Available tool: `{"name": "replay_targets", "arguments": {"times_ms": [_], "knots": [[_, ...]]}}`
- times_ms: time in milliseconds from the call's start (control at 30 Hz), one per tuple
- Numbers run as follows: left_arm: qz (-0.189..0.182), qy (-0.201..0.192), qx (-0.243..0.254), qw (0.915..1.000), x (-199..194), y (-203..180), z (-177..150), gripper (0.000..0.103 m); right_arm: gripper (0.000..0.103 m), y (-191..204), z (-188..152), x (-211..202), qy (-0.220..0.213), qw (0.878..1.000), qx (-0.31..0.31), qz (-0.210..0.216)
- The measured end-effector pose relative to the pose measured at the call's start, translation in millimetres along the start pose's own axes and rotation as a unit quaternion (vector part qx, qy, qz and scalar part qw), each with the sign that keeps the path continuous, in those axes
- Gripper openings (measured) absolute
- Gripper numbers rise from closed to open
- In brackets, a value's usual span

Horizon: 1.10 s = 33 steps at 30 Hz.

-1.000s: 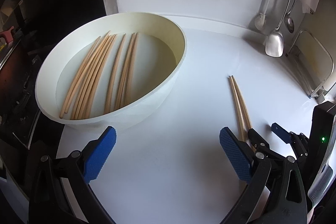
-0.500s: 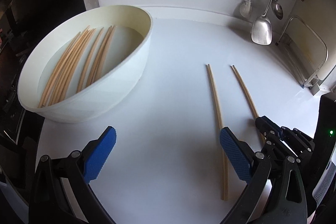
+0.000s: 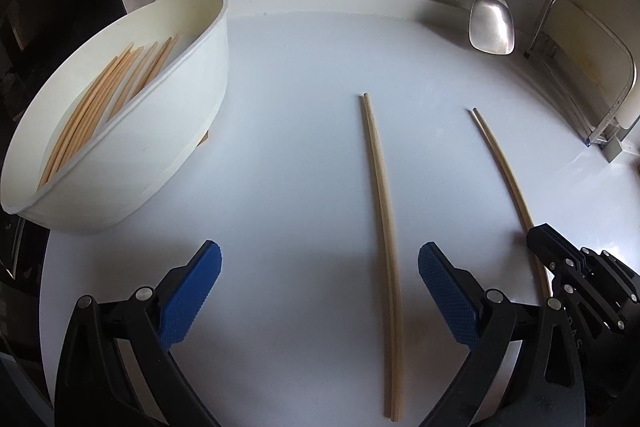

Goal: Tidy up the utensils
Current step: 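Spread the pair and position both grippers over single chopsticks, then close the right gripper on a chopstick while the left gripper grasps another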

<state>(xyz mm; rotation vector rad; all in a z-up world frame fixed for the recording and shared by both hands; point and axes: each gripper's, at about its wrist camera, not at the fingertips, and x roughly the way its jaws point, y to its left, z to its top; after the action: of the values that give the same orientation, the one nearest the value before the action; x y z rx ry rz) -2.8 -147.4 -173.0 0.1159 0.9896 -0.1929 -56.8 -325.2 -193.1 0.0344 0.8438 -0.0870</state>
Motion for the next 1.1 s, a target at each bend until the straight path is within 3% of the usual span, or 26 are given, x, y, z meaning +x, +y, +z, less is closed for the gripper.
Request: {"name": "replay_targets", "arguments": {"times_ms": [200,333,633,733,933,1000,1033,1100], "knots": [[0.011,0.007,-0.002,0.9999,8.4,-1.2,0.1,0.097,0.017,-4.0,1.1,0.6,-0.001,1.0,-0.001,0.001],[0.02,0.011,0.003,0.9997,13.6,-3.6,-0.5,0.097,0.036,-8.1,1.0,1.3,-0.001,1.0,0.001,-0.011],[0.022,0.009,0.005,0.9997,15.7,-4.9,-1.2,0.097,0.036,-8.3,2.3,2.9,-0.005,1.0,-0.012,-0.022],[0.01,0.005,0.001,0.9999,13.5,-5.1,-3.4,0.09,0.036,-4.9,-0.2,1.3,-0.003,1.0,-0.021,-0.017],[-0.006,0.0,0.006,1.0,7.6,-13.0,-3.6,0.066,0.023,-1.5,-1.3,1.1,-0.004,0.999,-0.032,-0.011],[-0.011,-0.001,0.014,0.9998,4.4,-18.7,-3.6,0.044,0.021,-1.6,-1.9,1.2,-0.005,0.999,-0.032,-0.01],[-0.014,-0.002,0.019,0.9997,3.1,-21.6,-3.7,0.038,0.015,-1.5,-2.1,1.1,-0.006,0.999,-0.033,-0.01],[-0.017,-0.002,0.03,0.9994,2.0,-27.1,-3.9,0.011,0.007,-0.9,-2.7,0.9,-0.006,0.999,-0.035,-0.01]]}}
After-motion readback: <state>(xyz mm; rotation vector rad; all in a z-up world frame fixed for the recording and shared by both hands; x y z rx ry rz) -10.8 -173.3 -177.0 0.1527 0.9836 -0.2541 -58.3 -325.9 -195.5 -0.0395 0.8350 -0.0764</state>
